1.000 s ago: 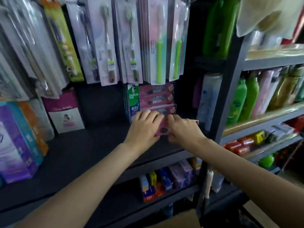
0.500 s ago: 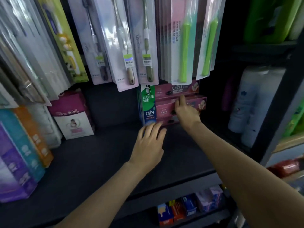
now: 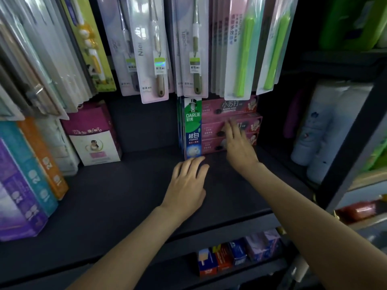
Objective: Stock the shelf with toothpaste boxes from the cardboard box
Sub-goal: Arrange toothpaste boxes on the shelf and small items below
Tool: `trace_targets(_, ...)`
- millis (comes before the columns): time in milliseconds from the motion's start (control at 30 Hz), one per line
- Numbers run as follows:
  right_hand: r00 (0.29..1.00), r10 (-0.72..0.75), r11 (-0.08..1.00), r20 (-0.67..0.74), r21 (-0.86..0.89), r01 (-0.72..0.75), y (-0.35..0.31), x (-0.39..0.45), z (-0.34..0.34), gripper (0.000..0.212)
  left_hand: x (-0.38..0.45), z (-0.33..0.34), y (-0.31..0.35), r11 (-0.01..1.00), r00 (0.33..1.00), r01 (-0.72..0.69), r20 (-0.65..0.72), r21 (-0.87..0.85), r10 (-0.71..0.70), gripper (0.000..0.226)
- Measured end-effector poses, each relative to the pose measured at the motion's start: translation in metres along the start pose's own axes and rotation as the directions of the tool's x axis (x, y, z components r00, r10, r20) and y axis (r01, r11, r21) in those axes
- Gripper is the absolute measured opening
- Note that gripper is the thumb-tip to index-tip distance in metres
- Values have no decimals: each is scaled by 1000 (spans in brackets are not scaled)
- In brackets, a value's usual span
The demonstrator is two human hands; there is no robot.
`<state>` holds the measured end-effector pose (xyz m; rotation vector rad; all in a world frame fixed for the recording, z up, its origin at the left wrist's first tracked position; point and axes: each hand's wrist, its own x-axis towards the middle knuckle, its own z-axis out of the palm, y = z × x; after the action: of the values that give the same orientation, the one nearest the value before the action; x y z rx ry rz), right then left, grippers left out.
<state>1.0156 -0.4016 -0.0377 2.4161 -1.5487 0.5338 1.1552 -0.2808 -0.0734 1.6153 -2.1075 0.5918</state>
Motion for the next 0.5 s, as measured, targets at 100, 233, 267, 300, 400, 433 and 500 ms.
trace_targets(100, 977, 11, 955, -214, 291, 53, -16, -42, -18, 64, -19, -7, 13, 994, 1000, 16, -17, -108, -18, 45)
trace_targets(233, 883, -93, 852, -460, 422, 310, -36, -143, -33, 40, -66, -38, 45, 955, 991, -33, -130, -296, -6, 36)
trace_targets(267, 873, -129, 828, -471, 433, 356, -39, -171, -36, 37, -86, -41, 55, 941, 988, -87, -151, -327, 39, 32)
trace_targets(300, 867, -169, 807, -469, 439, 395, -40, -200, -32, 34, -112, -40, 65, 926, 983, -151, -153, -347, 103, 30)
trace_targets(400, 904, -269, 781, -331, 475, 406, -39, -287, 6, 28, -201, -6, 88, 893, 972, -204, 24, -402, 233, 31)
trace_targets(433, 930, -298, 795, -213, 484, 366, -37, -315, 30, 26, -230, 12, 92, 900, 963, -148, 148, -410, 225, 33)
trace_targets(500, 942, -317, 852, 110, 469, 232, -33, -362, 85, 23, -281, 54, 99, 924, 900, -12, 398, -382, 176, 36)
